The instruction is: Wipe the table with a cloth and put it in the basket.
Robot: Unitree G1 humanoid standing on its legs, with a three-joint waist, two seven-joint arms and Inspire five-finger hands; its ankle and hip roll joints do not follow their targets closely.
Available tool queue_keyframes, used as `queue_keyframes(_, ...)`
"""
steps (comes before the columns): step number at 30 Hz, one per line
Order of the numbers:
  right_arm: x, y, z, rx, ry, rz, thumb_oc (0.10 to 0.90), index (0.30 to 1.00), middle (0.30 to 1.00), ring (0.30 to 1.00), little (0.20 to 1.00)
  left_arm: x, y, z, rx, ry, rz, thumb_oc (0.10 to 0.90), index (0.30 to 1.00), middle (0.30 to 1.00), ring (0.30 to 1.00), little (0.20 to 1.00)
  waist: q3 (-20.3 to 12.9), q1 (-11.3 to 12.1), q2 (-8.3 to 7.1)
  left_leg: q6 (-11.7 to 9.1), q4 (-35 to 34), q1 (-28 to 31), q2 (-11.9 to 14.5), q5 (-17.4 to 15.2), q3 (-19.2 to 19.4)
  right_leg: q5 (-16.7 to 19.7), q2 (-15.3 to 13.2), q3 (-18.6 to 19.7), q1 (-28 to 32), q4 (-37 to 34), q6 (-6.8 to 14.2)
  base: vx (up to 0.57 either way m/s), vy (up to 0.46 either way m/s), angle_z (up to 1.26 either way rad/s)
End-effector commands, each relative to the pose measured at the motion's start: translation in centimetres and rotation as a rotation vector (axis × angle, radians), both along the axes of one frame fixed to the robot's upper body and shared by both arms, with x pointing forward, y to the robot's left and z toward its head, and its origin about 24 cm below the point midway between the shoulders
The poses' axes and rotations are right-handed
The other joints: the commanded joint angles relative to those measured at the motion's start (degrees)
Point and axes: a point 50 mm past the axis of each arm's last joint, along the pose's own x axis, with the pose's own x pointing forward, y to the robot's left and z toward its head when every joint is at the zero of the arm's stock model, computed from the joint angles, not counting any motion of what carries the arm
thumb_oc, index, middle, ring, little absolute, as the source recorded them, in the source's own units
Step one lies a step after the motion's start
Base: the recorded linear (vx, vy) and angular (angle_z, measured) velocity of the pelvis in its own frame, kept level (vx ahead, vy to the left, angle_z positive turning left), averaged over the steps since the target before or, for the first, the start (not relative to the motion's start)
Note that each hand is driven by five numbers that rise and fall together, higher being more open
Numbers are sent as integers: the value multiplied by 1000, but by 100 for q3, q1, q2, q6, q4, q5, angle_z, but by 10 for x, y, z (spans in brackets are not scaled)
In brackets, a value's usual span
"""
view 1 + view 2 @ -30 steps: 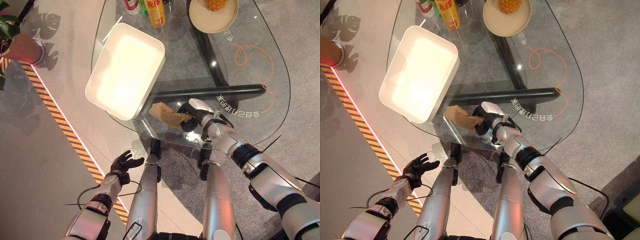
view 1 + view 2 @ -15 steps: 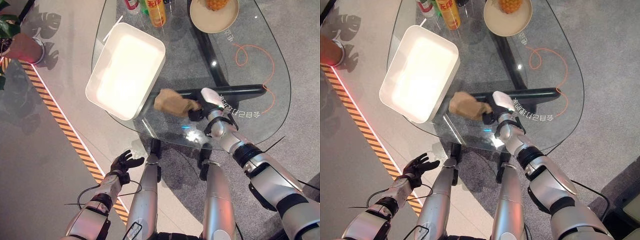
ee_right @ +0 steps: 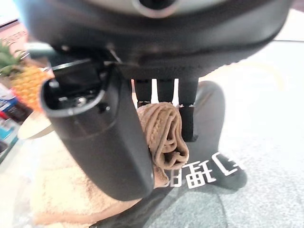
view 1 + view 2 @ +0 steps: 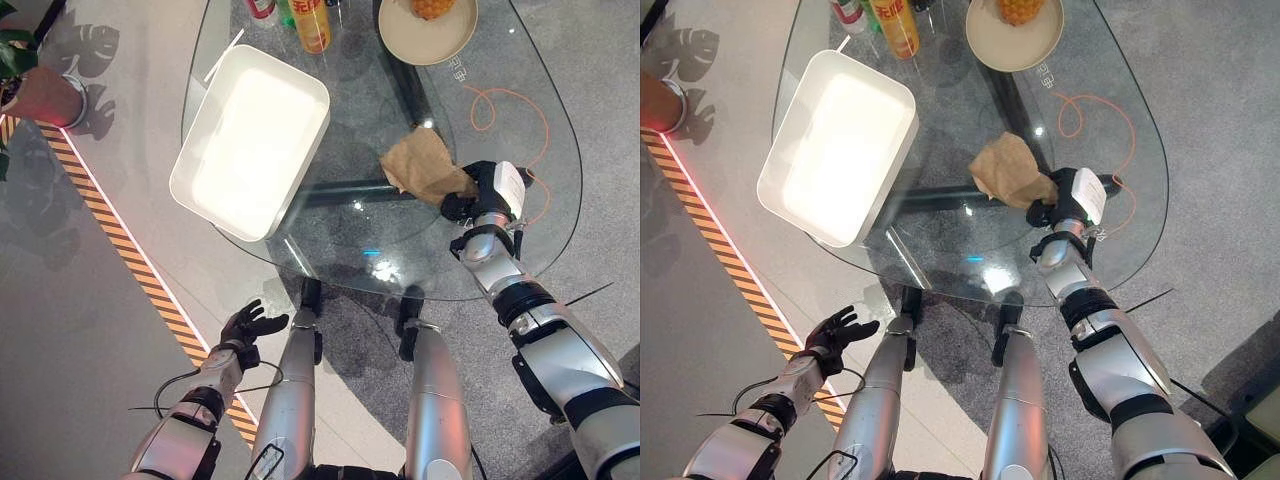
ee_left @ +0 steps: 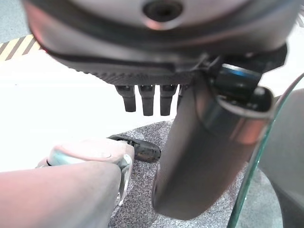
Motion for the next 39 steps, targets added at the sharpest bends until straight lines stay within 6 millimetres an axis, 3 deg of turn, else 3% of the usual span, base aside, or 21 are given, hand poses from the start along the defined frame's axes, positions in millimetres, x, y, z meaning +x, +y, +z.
queue_keyframes(1,-4,-43,47,-20,-202,-193,100,300,300,300,200,-16,17,-9,27,25,42,800,900,900,900,900,-101,-75,98,710,685,-285,-423,-443,454,336,283,-353,155,-504,-222,0,0,0)
queue_keyframes(8,-29,-95,31,5,-239,-467,100,300,300,300,200,-16,25,-7,33,21,47,800,900,900,900,900,-101,-88,88,756,762,-345,-428,-522,431,343,295,-350,123,-489,-185,0,0,0)
queue_keyframes(17,-55,-128,12,94,-257,-654,100,300,300,300,200,-15,37,-3,43,22,68,800,900,900,900,900,-101,-168,4,775,789,-338,-407,-594,414,365,342,-309,124,-508,-130,4,-16,3)
queue_keyframes(24,-63,-137,6,134,-272,-711,100,300,300,300,200,-14,44,0,46,24,76,800,900,900,900,900,-101,-199,-18,767,790,-326,-392,-618,398,371,364,-281,136,-529,-107,0,0,0)
queue_keyframes(39,-61,-134,9,179,-315,-697,100,300,300,300,200,-13,52,3,50,22,84,800,900,900,900,900,-101,-241,-53,742,772,-304,-386,-637,389,356,410,-233,157,-564,-94,1,0,-1)
